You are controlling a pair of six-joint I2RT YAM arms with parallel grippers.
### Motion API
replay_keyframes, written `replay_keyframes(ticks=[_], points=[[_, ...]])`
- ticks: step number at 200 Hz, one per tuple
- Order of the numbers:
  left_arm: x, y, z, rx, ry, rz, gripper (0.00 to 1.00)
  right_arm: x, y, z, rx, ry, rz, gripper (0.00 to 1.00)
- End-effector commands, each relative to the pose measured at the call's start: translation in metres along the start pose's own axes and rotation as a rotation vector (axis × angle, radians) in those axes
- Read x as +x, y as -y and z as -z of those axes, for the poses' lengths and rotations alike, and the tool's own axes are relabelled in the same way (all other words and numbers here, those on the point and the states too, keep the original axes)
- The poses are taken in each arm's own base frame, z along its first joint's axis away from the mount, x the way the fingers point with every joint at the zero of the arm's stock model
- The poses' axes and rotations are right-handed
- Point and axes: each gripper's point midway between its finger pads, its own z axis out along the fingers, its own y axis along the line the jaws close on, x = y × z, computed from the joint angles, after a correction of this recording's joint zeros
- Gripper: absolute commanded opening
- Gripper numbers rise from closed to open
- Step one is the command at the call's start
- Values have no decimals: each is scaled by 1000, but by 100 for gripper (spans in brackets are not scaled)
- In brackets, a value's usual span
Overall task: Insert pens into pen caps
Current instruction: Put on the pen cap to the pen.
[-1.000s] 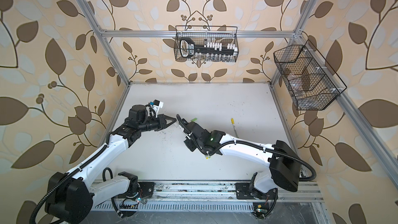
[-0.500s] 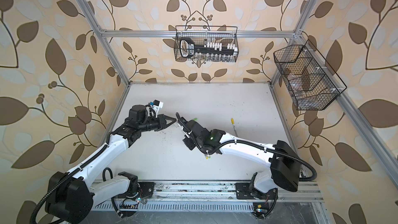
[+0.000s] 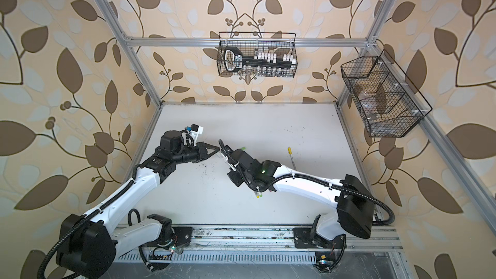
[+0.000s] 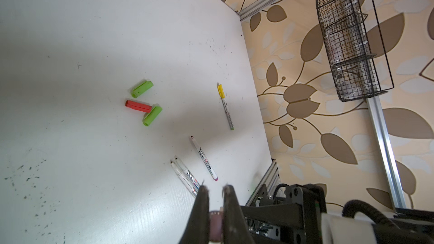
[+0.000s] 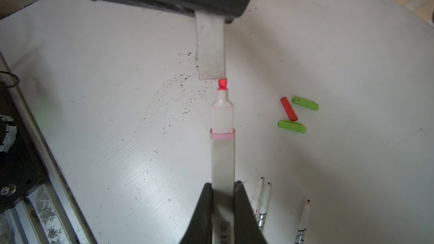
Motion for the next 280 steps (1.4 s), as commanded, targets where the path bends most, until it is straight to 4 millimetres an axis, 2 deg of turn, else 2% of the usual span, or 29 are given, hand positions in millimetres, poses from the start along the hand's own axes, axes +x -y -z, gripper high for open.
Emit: replay_keyframes(ticks=[1, 76, 206, 280], points=[[-6, 3, 6, 8, 38, -13, 0, -15, -8, 0, -23, 28, 17, 13], [-10, 2, 9, 10, 54, -7, 0, -12, -6, -4, -17, 16, 14, 13], [-6, 0, 1, 33, 11, 11, 0, -26, -9, -2, -22, 35, 32, 13], [-2, -2, -1, 24, -18, 19, 0, -30, 1, -9, 47, 15, 42, 13]])
